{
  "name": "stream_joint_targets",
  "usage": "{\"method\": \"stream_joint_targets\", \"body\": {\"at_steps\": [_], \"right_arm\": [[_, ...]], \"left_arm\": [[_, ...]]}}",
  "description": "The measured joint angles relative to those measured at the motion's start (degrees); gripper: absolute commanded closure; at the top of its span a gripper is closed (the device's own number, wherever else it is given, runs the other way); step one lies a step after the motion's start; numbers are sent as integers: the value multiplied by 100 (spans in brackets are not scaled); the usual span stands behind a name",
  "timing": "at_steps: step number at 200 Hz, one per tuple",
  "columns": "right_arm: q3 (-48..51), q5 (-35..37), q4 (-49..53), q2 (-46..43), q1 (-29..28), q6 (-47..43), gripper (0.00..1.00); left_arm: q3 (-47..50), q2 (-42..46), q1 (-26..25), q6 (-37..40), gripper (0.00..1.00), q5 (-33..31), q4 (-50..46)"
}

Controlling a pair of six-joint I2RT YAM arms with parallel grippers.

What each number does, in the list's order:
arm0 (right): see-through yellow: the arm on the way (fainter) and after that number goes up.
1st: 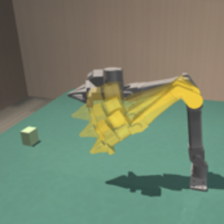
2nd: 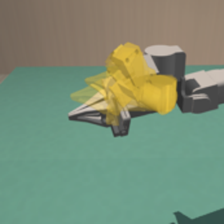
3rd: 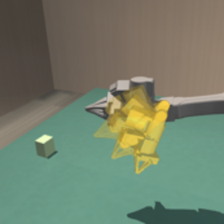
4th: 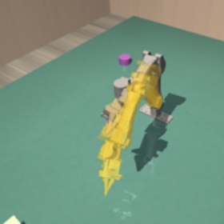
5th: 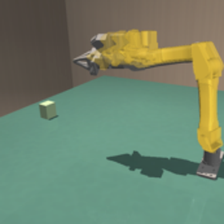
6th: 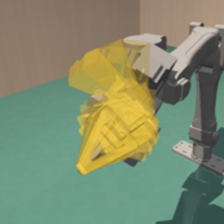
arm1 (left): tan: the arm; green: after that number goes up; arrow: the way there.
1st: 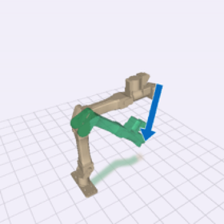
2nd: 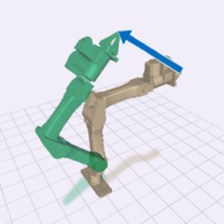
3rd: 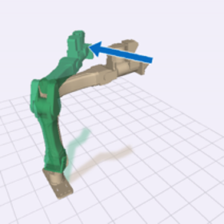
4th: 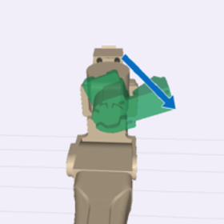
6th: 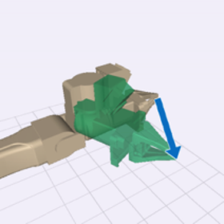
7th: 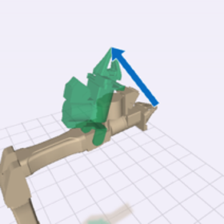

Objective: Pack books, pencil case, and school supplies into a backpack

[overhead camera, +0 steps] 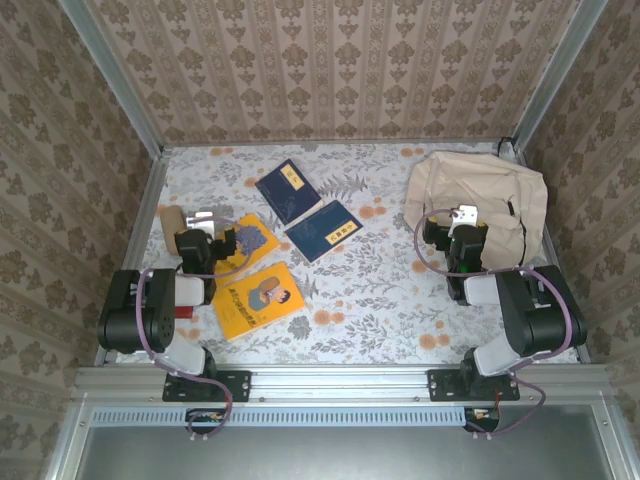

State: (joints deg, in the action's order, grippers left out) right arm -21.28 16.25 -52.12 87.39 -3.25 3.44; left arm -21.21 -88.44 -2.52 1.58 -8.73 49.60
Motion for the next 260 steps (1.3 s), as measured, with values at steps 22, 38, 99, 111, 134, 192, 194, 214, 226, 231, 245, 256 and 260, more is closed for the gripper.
{"method": "stream_joint_targets", "body": {"at_steps": [22,38,99,111,134,192,194,214,226,231,245,256,260], "right_arm": [[0,0,0,0,0,-2,0],[0,0,0,0,0,-2,0],[0,0,0,0,0,0,0],[0,0,0,0,0,-2,0],[0,0,0,0,0,-2,0],[-2,-48,116,-70,4,-11,0],[-2,-50,166,-98,4,-15,0],[-37,-48,772,-651,4,-24,0],[-175,-44,1272,-1139,4,7,0],[-275,-44,1504,-1335,4,46,0],[-673,-35,2258,-1836,4,249,0],[-1051,-2,2863,-2118,4,485,0],[-1213,7,3115,-2205,4,614,0]], "left_arm": [[0,0,0,0,0,0,0],[0,0,0,0,0,0,0],[0,0,4,0,0,26,0],[0,0,7,0,0,48,0],[0,0,7,0,0,83,-2],[0,63,26,-4,0,-26,-70],[0,83,26,-4,0,-42,-101],[-9,463,26,-31,0,-192,-398],[-52,754,26,-46,0,-267,-612],[-96,874,26,-48,0,-304,-737],[-286,1235,26,-116,0,-378,-1180],[-468,1508,26,-216,0,-417,-1589],[-533,1609,26,-267,0,-426,-1729]]}}
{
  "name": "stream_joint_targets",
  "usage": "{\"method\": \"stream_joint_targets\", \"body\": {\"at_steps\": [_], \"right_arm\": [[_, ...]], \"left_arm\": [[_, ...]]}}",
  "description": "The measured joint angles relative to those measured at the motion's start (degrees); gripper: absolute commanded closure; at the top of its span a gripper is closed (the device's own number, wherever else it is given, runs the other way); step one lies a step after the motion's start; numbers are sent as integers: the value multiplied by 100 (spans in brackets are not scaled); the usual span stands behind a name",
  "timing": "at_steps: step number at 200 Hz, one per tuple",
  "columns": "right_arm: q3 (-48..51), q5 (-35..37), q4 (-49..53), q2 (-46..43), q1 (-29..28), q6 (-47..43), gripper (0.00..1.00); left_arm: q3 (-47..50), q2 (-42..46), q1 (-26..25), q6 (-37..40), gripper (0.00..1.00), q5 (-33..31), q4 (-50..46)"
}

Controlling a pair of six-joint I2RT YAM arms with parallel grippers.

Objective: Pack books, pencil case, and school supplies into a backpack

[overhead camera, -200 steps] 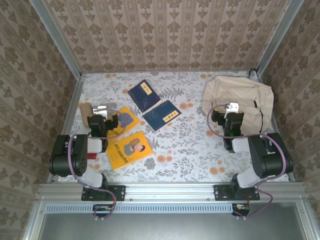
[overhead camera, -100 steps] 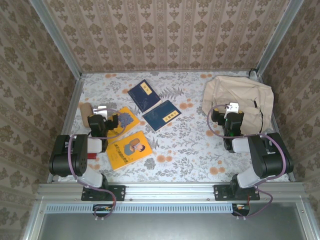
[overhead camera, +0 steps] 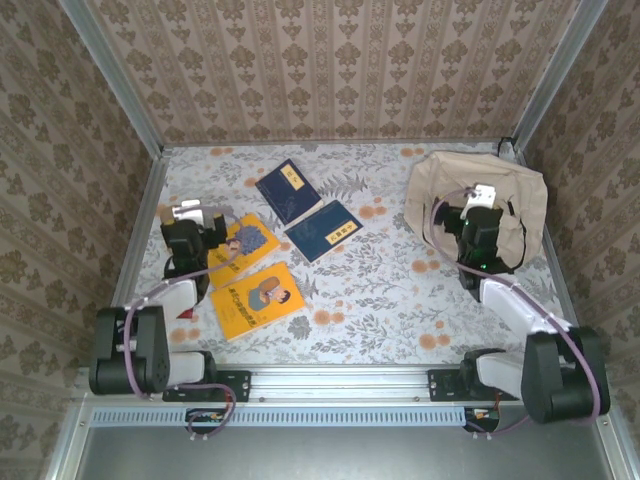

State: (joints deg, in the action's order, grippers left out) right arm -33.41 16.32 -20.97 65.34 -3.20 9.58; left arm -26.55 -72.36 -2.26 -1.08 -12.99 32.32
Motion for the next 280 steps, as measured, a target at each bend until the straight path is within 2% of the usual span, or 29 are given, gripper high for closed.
{"method": "stream_joint_targets", "body": {"at_steps": [24,51,76,106,162,205,230,280], "right_arm": [[-942,42,1429,-157,0,734,0],[-1733,-188,2752,160,0,1357,0],[-2210,-654,3565,857,0,1696,1],[-2946,-1038,4306,2103,0,1945,2],[-4494,-1556,5045,4232,-9,2197,8],[-5051,-1725,5298,5080,-260,2328,10],[-5095,-1725,5359,5180,-695,2435,10],[-5132,-2090,5344,5204,-2111,2837,12]], "left_arm": [[-560,573,-7,-433,0,-28,-1169],[-1342,927,-7,-1128,0,201,-2623],[-1869,975,-39,-1620,0,675,-3672],[-1945,975,-74,-1991,0,1357,-4369],[-1875,975,-278,-2321,0,1895,-4730],[-1875,975,-450,-2385,0,1989,-4865],[-1871,975,-527,-2428,0,1993,-4931],[-1862,907,-656,-2448,0,1989,-5001]]}}
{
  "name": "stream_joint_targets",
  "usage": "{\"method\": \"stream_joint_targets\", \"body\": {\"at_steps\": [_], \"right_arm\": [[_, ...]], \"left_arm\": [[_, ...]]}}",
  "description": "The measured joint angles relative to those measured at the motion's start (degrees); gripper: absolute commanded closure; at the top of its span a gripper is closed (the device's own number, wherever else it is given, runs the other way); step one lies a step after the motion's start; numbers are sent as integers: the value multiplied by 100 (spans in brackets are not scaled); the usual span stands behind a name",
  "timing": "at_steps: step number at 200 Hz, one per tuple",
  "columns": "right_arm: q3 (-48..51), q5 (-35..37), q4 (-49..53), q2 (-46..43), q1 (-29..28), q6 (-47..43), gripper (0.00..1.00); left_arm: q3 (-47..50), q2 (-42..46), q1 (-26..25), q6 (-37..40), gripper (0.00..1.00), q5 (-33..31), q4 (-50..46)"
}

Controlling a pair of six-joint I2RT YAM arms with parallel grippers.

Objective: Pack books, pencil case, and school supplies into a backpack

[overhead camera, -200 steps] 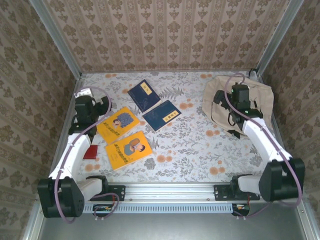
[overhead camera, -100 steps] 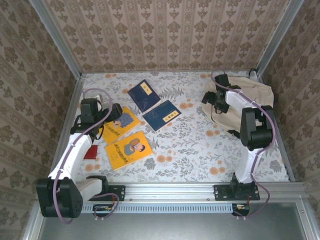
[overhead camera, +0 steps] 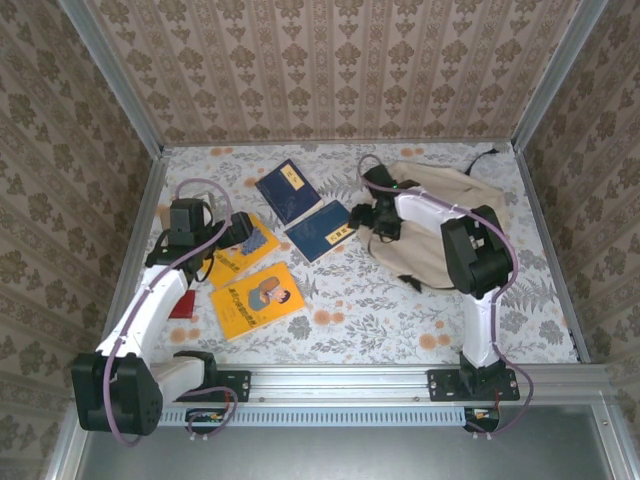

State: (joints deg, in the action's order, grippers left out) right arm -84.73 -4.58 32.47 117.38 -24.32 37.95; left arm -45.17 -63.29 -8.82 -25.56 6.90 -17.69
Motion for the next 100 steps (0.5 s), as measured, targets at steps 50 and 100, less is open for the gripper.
{"method": "stream_joint_targets", "body": {"at_steps": [50,100], "right_arm": [[129,-509,-192,-76,-750,151,14],[391,-470,232,-1172,-573,-52,11]], "left_arm": [[2,-101,-129,-20,0,0,-13],[-44,-341,-378,-42,1,70,-33]]}}
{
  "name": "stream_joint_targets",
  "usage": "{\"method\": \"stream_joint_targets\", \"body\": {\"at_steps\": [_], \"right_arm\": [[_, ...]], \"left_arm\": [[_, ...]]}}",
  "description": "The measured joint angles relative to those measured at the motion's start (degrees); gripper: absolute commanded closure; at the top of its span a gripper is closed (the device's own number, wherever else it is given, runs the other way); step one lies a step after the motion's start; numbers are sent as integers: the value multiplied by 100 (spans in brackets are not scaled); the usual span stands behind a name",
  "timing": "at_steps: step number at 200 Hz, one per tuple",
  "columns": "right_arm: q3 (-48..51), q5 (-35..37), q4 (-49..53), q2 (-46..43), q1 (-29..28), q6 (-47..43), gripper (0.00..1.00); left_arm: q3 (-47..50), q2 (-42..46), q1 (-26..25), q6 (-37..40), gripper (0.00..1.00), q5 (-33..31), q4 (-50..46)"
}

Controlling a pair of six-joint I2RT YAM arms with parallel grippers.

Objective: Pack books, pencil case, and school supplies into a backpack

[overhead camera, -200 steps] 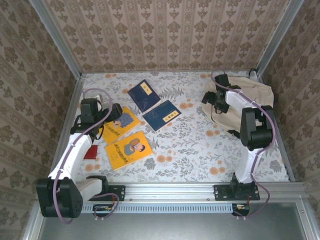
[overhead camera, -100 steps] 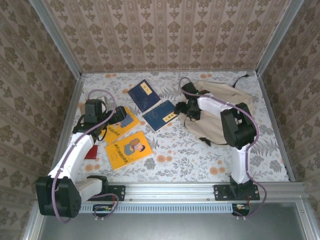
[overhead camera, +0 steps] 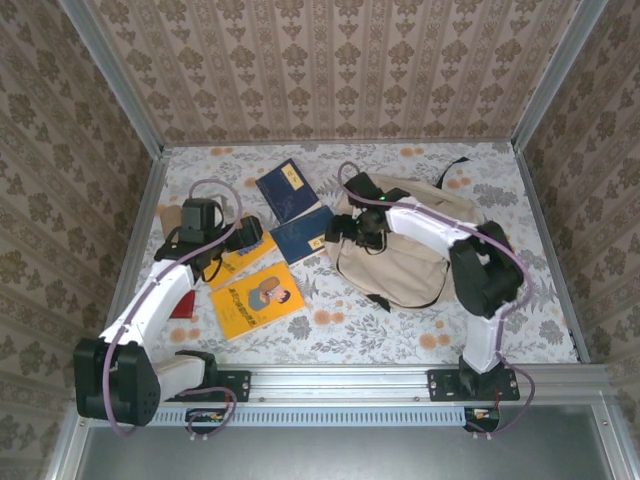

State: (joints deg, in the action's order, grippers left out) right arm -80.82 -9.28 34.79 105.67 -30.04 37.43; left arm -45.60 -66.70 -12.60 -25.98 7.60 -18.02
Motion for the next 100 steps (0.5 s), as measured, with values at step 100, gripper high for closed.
{"method": "stream_joint_targets", "body": {"at_steps": [100], "right_arm": [[2553,927,452,-2312,2789,-188,14]], "left_arm": [[-1434,-1823,-2146,-815,34,463,341]]}}
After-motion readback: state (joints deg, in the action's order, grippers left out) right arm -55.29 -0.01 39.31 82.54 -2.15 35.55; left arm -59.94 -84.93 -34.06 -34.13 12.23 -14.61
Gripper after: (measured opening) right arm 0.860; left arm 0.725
